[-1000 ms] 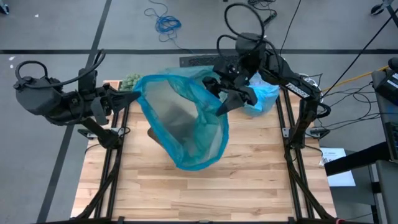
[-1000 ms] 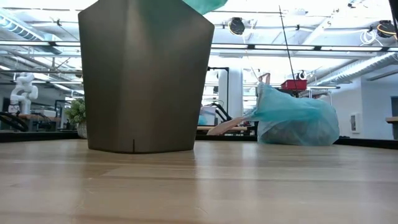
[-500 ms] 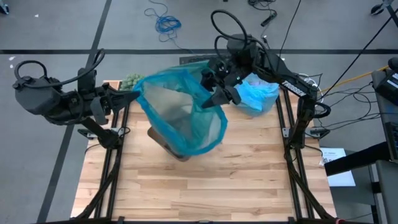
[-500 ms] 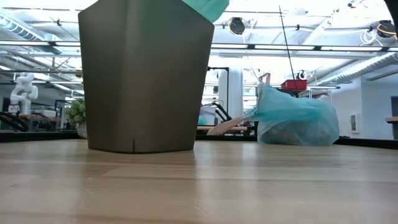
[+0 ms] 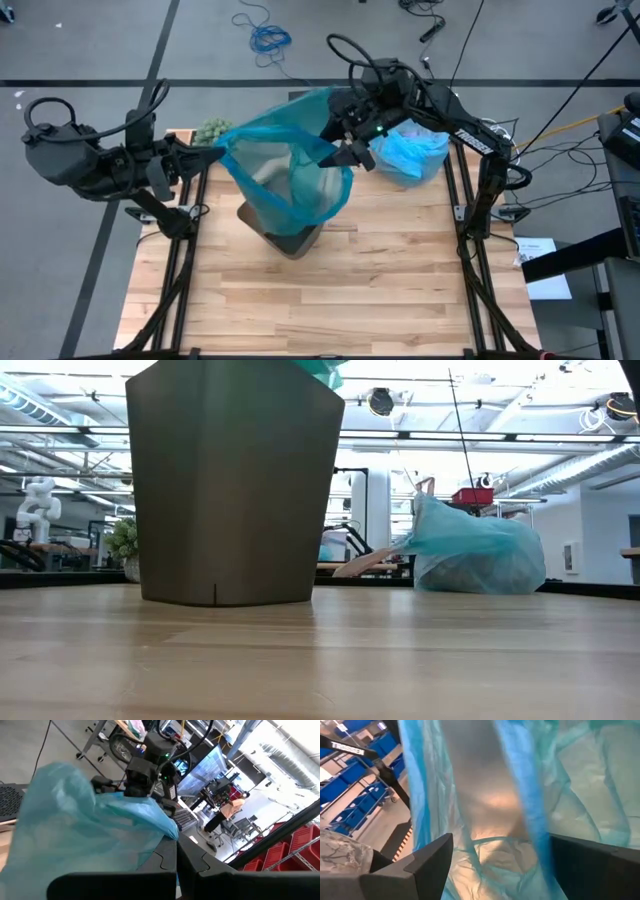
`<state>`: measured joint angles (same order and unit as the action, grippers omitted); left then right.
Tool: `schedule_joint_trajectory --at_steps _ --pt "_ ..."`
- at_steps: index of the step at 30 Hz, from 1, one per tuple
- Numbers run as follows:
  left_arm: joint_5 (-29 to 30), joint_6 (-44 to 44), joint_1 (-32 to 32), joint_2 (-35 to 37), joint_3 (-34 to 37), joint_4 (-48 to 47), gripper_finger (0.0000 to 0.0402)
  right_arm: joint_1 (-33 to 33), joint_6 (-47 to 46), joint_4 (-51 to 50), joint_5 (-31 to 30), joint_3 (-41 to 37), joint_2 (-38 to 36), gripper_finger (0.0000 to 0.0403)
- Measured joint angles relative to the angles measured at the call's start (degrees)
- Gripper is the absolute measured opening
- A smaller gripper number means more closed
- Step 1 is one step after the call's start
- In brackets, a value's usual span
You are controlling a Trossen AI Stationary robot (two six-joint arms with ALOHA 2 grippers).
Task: Place trash/remove bag and relplace
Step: Insert the bottom blue trash bag into the trash bin
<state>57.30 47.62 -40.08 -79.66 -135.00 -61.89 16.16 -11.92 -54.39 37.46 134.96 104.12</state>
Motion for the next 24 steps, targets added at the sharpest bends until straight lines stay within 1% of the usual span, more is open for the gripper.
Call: schedule_joint_trajectory --at_steps 4,8,9,10,12,14,16,18,21,22,23,24 --pt "0.0 0.12 -0.01 0.0 0.0 0.0 0.0 -0.02 -0.04 0.36 0.85 0.0 -1.4 0.029" --pt "0.0 0.12 0.0 0.0 0.0 0.02 0.0 0.47 -0.72 4.72 1.45 0.0 -3.91 0.029" --pt "0.0 0.12 -0.02 0.0 0.0 0.04 0.0 0.83 -0.71 6.42 0.6 0.0 -4.6 0.0289" --pt "0.0 0.12 -0.01 0.0 0.0 0.04 0.0 1.13 -0.31 7.86 -1.82 0.05 -5.35 0.0286" --pt "0.0 0.12 -0.01 0.0 0.0 0.11 0.0 1.53 3.9 9.37 -10.08 0.11 -6.54 0.0272" --pt "0.0 0.12 -0.02 0.0 0.0 0.24 0.0 1.57 9.71 10.24 -19.3 0.13 -7.02 0.0243" --pt "0.0 0.1 0.01 0.0 0.0 0.58 0.0 1.59 12.59 11.24 -25.18 0.13 -6.48 0.02" --pt "0.0 0.06 0.0 0.0 0.0 0.8 0.0 1.81 13.05 11.87 -26.64 0.13 -4.88 0.0144" --pt "0.0 -0.34 0.0 0.0 0.0 0.98 0.0 1.84 13.11 10.66 -26.51 0.13 -0.9 0.0048" --pt "0.0 -0.34 0.01 0.0 0.0 0.99 0.0 1.82 13.41 9.63 -26.55 0.11 0.56 0.0025" --pt "0.0 -0.36 0.01 0.0 0.0 1.01 0.0 1.81 14.15 8.41 -26.77 0.09 2.12 0.0014" --pt "0.0 -0.36 0.0 0.0 0.0 1.01 0.0 1.83 14.68 7.42 -27.42 0.09 3.85 0.0012"
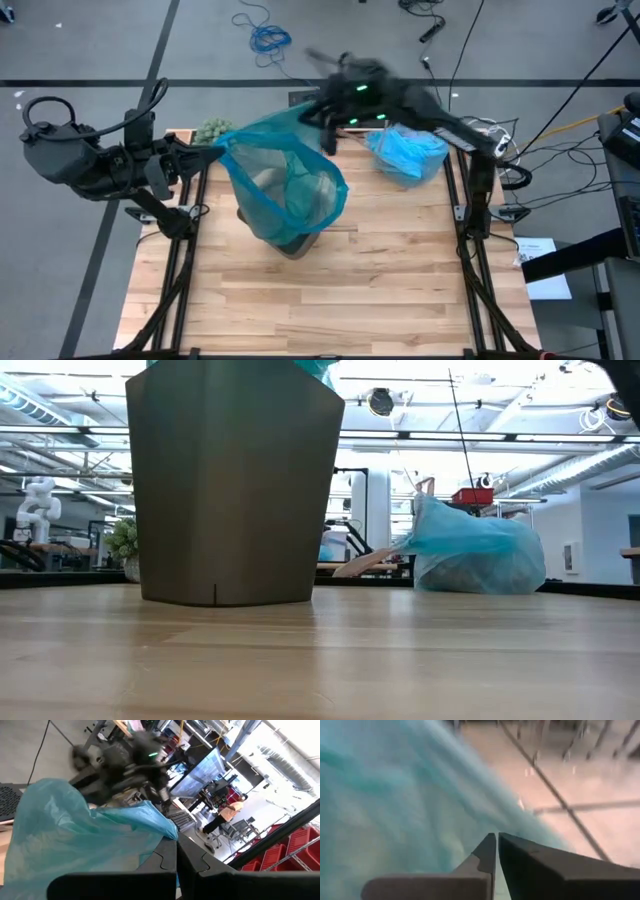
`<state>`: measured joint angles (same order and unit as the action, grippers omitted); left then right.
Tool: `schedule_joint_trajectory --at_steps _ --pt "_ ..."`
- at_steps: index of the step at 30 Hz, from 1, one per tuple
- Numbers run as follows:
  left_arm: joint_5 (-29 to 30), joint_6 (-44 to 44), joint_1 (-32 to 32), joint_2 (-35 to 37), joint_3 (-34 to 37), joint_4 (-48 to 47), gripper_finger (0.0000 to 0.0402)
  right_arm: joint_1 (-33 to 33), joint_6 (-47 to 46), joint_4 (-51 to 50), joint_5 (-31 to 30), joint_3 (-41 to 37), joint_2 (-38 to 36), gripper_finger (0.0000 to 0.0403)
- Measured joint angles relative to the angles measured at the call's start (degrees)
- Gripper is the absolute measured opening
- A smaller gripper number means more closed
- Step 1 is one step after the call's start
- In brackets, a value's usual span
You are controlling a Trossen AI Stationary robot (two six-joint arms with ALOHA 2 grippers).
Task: Place trash/remove bag and relplace
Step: Insert the bottom blue trash bag into the trash bin
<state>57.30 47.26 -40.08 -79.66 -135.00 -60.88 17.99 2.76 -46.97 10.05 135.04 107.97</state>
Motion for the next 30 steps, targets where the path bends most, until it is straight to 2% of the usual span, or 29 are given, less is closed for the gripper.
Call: schedule_joint_trajectory --at_steps 3,9,17,19,22,30 --pt "0.0 -0.04 -0.02 -0.02 0.0 0.02 0.0 0.29 -0.89 -1.73 0.98 -0.08 4.54 0.0006" --pt "0.02 -4.32 -0.01 -0.02 0.0 3.45 0.0 -1.38 -7.05 -2.29 17.53 -0.13 8.19 0.0001" --pt "0.02 -9.16 -0.02 0.01 0.0 7.02 0.0 -6.04 -6.35 -9.33 29.84 -0.09 8.19 0.0" --pt "0.02 -9.08 -0.02 0.16 0.02 6.87 0.0 -6.49 -6.39 -10.04 29.56 -0.09 7.98 0.0" --pt "0.02 -9.05 0.01 0.3 0.02 6.82 0.0 -6.25 -6.98 -9.09 24.84 -0.13 5.85 0.0" --pt "0.02 -8.66 0.01 0.28 0.02 6.46 0.0 -3.35 -9.55 0.06 19.94 0.02 -1.56 0.0"
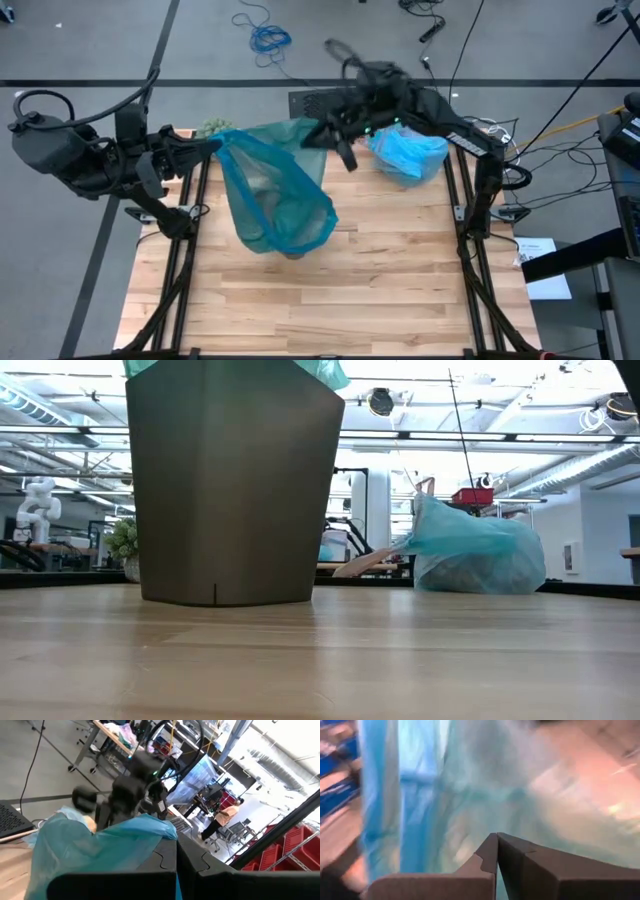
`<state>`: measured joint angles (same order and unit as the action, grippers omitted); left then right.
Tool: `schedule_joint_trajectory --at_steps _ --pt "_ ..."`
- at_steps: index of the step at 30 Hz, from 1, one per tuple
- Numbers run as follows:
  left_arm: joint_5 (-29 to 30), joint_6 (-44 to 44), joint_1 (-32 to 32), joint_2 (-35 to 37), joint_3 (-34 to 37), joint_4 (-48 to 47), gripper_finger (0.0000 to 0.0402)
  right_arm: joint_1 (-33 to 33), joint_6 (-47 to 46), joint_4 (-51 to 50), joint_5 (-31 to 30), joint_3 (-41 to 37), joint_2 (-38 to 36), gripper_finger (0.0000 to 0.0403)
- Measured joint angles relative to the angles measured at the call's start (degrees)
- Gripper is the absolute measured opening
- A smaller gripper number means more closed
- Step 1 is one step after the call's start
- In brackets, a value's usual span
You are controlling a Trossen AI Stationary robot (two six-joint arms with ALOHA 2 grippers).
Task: Place trash/remove bag and relplace
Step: Insert the bottom blue trash bag into the trash bin
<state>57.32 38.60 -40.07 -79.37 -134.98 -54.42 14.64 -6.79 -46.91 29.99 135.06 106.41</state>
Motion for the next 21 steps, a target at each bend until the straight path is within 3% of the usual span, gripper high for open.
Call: schedule_joint_trajectory --at_steps 5,8,15,21 --pt "0.0 -0.01 0.0 0.0 0.0 -0.05 0.0 1.2 1.49 2.84 -13.29 0.07 -0.31 0.0" --pt "0.0 -0.09 -0.02 0.0 0.0 -0.08 0.0 1.61 1.49 2.62 -16.33 -0.02 2.82 0.0" --pt "0.0 -0.43 0.0 0.0 0.0 -0.12 0.0 -2.37 -0.33 -2.02 -4.13 -0.13 10.09 0.0" --pt "0.0 0.17 -0.01 -0.14 0.0 -2.35 0.0 -6.09 3.24 -8.79 -2.4 -0.11 11.52 0.0"
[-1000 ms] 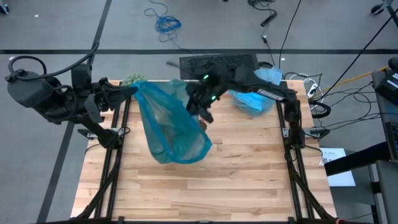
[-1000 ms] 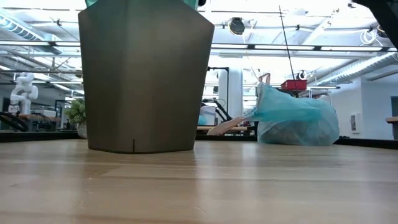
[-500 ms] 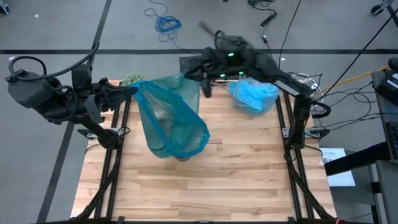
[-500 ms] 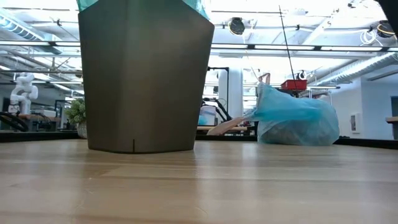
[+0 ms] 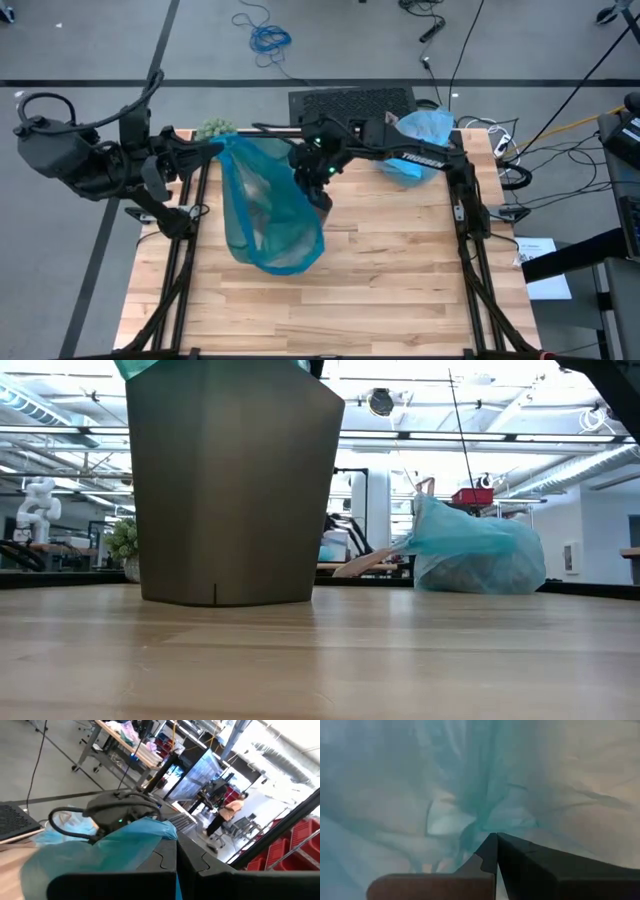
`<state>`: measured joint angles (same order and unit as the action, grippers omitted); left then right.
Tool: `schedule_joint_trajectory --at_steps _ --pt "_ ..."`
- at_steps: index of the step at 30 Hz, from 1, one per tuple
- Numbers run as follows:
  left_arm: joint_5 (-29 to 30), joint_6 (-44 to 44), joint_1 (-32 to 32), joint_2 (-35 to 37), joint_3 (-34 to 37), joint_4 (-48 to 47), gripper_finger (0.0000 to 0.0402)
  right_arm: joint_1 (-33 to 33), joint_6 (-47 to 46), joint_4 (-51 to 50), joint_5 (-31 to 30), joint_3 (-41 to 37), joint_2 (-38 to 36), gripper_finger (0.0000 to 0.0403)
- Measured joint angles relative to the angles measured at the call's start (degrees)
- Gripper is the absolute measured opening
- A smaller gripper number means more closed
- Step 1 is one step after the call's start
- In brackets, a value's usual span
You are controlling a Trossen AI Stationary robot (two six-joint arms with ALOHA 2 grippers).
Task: Place trash/remove bag and relplace
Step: Insert the bottom blue trash bag into the trash bin
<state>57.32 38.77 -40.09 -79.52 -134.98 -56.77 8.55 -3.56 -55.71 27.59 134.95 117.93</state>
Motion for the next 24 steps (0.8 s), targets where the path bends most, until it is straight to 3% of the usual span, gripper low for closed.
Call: schedule_joint_trajectory --at_steps 9,16,24 --pt "1.49 1.47 0.01 -0.01 0.0 -2.13 0.0 0.3 -0.75 -6.37 -0.48 0.16 2.14 0.0" --pt "2.87 7.7 0.01 -0.43 0.0 -7.71 0.0 0.35 -0.19 -10.6 1.15 -0.02 6.9 0.0" --pt "3.15 8.95 -0.01 -0.6 0.0 -8.37 0.0 1.75 -0.28 -8.54 1.08 0.13 -0.25 0.0"
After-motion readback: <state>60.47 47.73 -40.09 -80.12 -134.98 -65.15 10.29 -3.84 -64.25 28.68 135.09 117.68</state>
